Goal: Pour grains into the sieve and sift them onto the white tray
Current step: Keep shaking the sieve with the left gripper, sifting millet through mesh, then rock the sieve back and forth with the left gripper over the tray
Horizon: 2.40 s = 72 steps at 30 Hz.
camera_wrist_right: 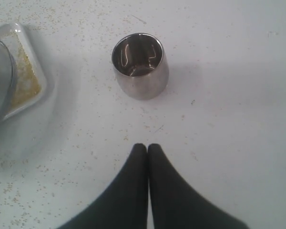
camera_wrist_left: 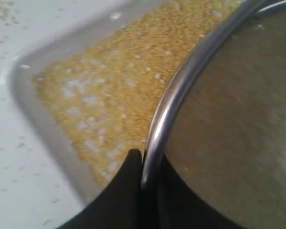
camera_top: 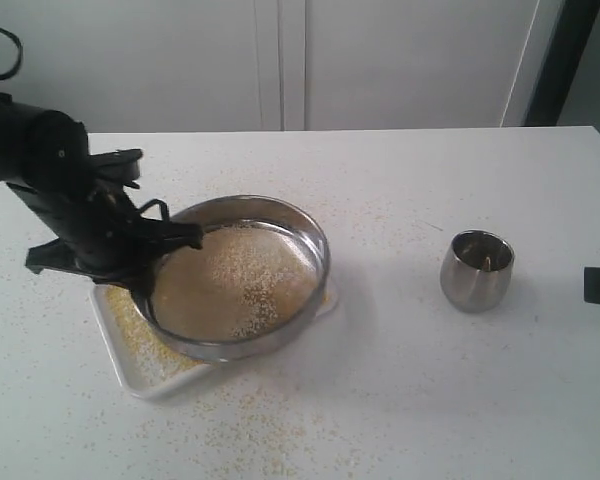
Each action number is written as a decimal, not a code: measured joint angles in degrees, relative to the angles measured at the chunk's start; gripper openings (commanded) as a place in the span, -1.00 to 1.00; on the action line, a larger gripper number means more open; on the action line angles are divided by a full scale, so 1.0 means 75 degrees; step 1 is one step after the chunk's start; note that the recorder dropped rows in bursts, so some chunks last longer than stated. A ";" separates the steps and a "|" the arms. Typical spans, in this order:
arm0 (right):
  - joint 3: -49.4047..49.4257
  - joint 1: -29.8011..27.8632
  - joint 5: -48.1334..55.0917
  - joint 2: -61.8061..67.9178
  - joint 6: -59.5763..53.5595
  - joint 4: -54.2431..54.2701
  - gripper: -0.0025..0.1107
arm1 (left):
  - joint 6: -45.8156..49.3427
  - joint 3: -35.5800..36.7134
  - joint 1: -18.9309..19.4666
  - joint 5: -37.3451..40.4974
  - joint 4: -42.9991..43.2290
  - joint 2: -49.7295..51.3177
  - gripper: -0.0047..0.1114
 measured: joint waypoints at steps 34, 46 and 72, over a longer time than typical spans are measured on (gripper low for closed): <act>0.0000 0.0000 0.0000 0.0000 0.0146 0.0000 -0.96 | 0.0820 0.0077 0.0202 -0.0310 -0.0602 0.0102 -0.92; 0.0000 0.0000 0.0000 0.0000 0.0145 0.0000 -0.96 | 0.0952 0.0062 0.0568 0.0825 -0.0184 -0.0125 -0.92; 0.0000 0.0000 0.0000 0.0000 0.0145 0.0000 -0.96 | 0.1129 0.0375 0.0031 -0.0434 -0.0922 -0.0175 -0.92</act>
